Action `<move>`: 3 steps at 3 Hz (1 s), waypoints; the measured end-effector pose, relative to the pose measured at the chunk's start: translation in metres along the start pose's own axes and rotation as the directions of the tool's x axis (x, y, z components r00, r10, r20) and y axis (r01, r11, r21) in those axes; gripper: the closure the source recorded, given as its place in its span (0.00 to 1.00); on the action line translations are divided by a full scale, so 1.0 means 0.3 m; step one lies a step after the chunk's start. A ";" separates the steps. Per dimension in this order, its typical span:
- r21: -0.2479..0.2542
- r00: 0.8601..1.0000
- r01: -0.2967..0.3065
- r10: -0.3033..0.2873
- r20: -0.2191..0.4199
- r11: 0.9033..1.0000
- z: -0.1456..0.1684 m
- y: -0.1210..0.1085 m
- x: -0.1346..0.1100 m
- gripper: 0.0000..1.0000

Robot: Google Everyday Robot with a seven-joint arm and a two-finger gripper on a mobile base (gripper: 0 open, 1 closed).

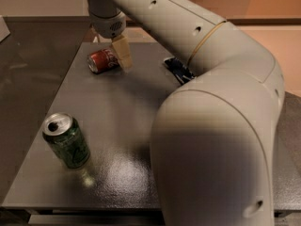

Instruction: Pick coke can

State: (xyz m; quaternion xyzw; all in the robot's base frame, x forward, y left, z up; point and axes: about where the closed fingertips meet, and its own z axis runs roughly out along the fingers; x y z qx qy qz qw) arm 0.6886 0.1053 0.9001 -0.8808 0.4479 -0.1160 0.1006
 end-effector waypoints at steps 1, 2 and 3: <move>-0.019 0.997 0.050 -0.051 -0.053 0.999 0.046 -0.064 -0.019 0.00; -0.053 0.990 0.091 -0.096 -0.102 0.994 0.101 -0.109 -0.025 0.00; -0.092 0.983 0.114 -0.126 -0.131 0.989 0.155 -0.120 -0.021 0.00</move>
Offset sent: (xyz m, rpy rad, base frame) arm 0.0404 0.0322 -0.0278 -0.2413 -0.0127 0.0741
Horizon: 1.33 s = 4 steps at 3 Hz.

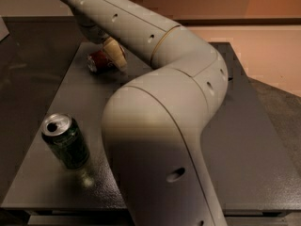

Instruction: Pick coke can

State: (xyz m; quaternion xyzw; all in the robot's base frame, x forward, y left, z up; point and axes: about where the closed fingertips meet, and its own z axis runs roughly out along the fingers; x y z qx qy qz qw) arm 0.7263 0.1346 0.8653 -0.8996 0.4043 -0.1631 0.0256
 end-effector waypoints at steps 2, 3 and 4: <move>-0.060 1.000 0.030 -0.031 -0.002 0.998 0.063 0.041 0.012 0.41; -0.058 1.000 0.019 -0.017 0.022 0.998 0.047 0.064 0.026 0.64; -0.027 0.998 -0.007 0.009 0.061 1.000 -0.026 0.076 0.040 0.87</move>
Offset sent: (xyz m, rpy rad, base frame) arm -0.0158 -0.0336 -0.0202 -0.0962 0.1126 -0.0047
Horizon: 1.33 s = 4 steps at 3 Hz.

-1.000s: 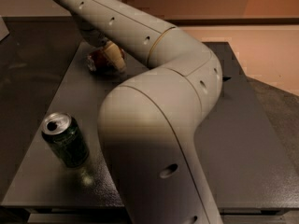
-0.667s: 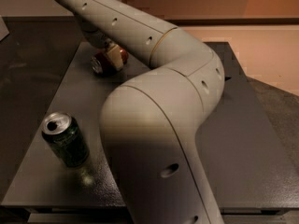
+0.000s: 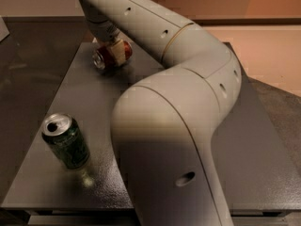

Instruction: Pick coke can

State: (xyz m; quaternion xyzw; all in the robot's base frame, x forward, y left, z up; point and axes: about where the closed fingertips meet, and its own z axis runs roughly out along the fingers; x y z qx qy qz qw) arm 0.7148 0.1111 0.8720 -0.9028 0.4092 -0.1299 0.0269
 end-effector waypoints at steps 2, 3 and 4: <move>0.115 0.996 -0.031 0.021 0.089 0.993 -0.246 0.008 0.029 1.00; 0.240 0.993 -0.016 -0.012 0.115 0.971 -0.430 -0.007 0.034 1.00; 0.263 0.993 -0.018 -0.013 0.114 0.965 -0.427 -0.032 0.033 1.00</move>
Offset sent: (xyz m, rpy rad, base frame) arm -0.0420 -0.0242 0.1254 0.1674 0.0200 0.0106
